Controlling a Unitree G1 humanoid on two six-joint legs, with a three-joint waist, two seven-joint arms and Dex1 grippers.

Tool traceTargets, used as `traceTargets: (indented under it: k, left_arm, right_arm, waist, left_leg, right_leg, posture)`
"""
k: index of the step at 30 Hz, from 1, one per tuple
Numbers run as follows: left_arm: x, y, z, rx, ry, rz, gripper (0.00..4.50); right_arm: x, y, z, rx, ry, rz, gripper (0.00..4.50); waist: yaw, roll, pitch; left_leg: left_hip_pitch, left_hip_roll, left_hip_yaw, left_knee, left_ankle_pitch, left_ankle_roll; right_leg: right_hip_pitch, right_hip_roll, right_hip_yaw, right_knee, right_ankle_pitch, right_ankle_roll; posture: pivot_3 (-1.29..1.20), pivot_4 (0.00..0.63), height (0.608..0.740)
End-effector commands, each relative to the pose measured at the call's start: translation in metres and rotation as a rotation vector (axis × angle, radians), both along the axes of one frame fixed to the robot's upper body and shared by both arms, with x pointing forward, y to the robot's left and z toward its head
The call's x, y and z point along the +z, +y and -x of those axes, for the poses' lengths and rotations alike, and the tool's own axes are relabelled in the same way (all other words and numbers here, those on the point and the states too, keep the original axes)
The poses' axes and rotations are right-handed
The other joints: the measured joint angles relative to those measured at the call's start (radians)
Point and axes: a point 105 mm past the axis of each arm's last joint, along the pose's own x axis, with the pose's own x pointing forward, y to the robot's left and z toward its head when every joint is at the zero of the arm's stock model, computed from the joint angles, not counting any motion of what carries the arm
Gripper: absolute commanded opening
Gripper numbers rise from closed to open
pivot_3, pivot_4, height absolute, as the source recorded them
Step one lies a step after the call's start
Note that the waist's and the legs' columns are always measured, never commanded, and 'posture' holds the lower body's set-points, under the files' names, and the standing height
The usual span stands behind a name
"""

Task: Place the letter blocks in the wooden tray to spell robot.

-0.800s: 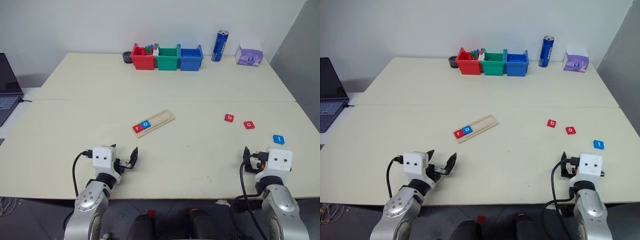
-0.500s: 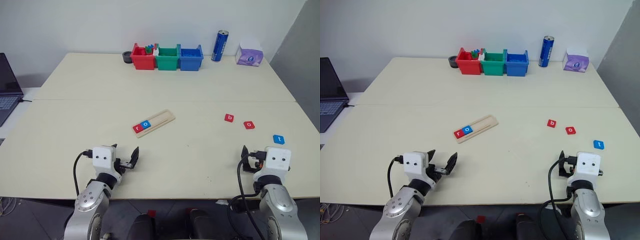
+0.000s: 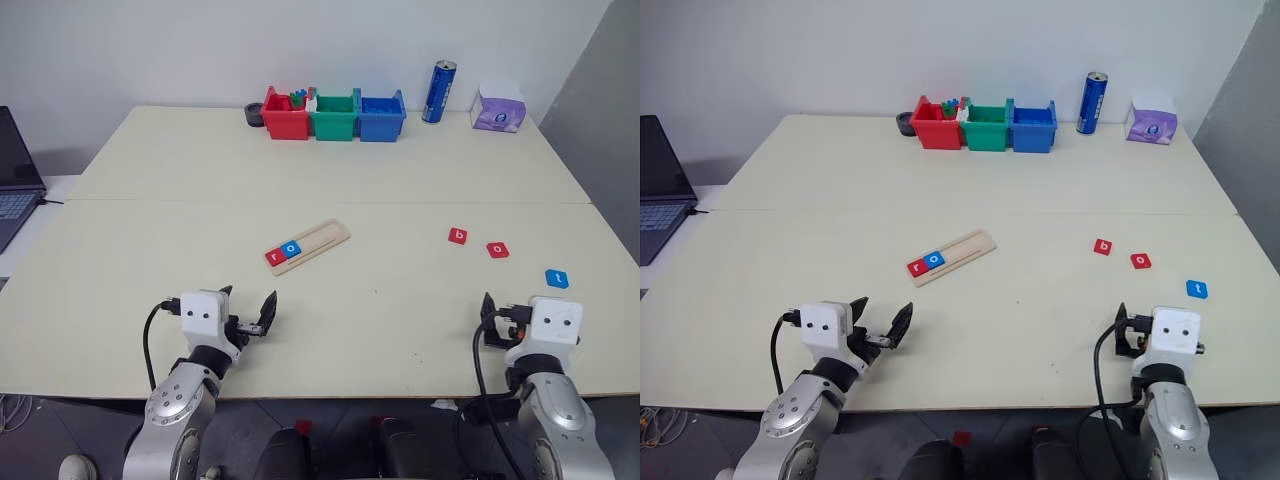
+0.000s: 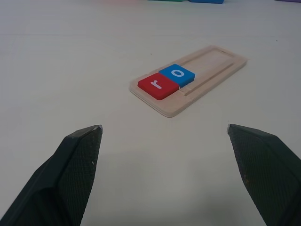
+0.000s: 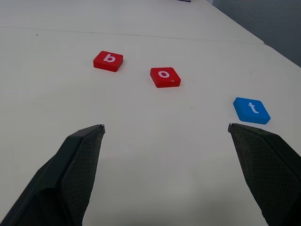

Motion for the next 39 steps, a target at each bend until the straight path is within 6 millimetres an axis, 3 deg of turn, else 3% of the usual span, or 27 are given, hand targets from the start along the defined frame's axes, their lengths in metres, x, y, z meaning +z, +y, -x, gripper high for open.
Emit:
traceTargets:
  k: [1, 8, 12, 15, 20, 27, 33, 39]
  left_arm:
    - [0.013, 0.000, -0.001, 0.000, -0.056, -0.004, 4.50]
    - [0.019, 0.004, -0.009, -0.009, -0.066, -0.016, 4.50]
    - [0.036, 0.000, -0.029, -0.167, -0.073, 0.012, 4.50]
    - [0.049, 0.001, -0.043, -0.259, -0.087, 0.029, 4.50]
    - [0.050, -0.004, -0.060, -0.432, -0.065, -0.070, 4.50]
    - [0.042, 0.000, -0.083, -0.549, -0.044, -0.194, 4.50]
    - [0.045, 0.007, -0.107, -0.572, -0.063, -0.235, 4.50]
    - [0.040, 0.007, -0.118, -0.623, -0.040, -0.234, 4.50]
  right_arm:
    - [0.012, 0.002, -0.003, 0.010, -0.058, 0.012, 4.48]
    - [0.021, 0.007, -0.010, 0.069, -0.090, 0.028, 4.48]
    - [0.044, 0.059, -0.028, 0.536, -0.105, 0.030, 4.48]
    - [0.050, 0.087, -0.024, 0.882, -0.040, 0.009, 4.48]
    - [0.055, 0.093, -0.023, 1.169, 0.061, 0.026, 4.48]
    - [0.070, 0.107, -0.027, 1.303, 0.065, 0.003, 4.48]
    - [0.077, 0.113, -0.030, 1.319, 0.050, 0.005, 4.48]
    - [0.079, 0.116, -0.029, 1.304, 0.041, -0.007, 4.48]
  waist:
    - [0.000, 0.000, 0.000]
    - [0.000, 0.000, 0.000]
    - [-0.002, 0.000, 0.000]
    - [-0.002, 0.000, 0.000]
    - [-0.001, -0.001, 0.001]
    - [0.000, -0.001, 0.001]
    - [0.001, -0.001, 0.002]
    - [0.001, -0.001, 0.002]
  left_leg:
    - [0.000, 0.000, 0.000, 0.000, 0.000, 0.000]
    - [0.000, 0.000, 0.000, 0.000, 0.000, 0.000]
    - [0.001, -0.002, 0.000, 0.001, 0.000, 0.000]
    - [0.001, -0.002, 0.000, 0.001, 0.000, 0.000]
    - [0.000, -0.001, -0.002, 0.001, 0.000, 0.001]
    - [-0.001, -0.001, -0.002, 0.000, 0.000, 0.001]
    - [-0.001, -0.001, -0.002, 0.001, 0.000, 0.001]
    - [-0.002, -0.001, -0.002, 0.001, 0.000, 0.001]
  right_leg:
    - [0.000, 0.000, 0.000, 0.000, 0.000, 0.000]
    - [0.000, 0.000, 0.000, 0.000, 0.000, 0.000]
    - [0.000, 0.002, -0.001, 0.000, 0.001, 0.000]
    - [0.001, 0.004, -0.002, 0.000, 0.003, -0.001]
    - [0.001, 0.004, -0.003, -0.001, 0.004, -0.006]
    - [0.000, 0.004, -0.003, -0.001, 0.004, -0.006]
    - [0.000, 0.004, -0.003, -0.001, 0.005, -0.006]
    - [0.000, 0.003, -0.004, -0.001, 0.005, -0.006]
  posture:
    - [0.00, 0.150, 0.740]
    - [0.00, 0.150, 0.740]
    - [0.00, 0.150, 0.740]
    - [0.00, 0.150, 0.740]
    - [0.00, 0.150, 0.740]
    - [0.00, 0.150, 0.740]
    - [0.00, 0.150, 0.740]
    - [0.00, 0.150, 0.740]
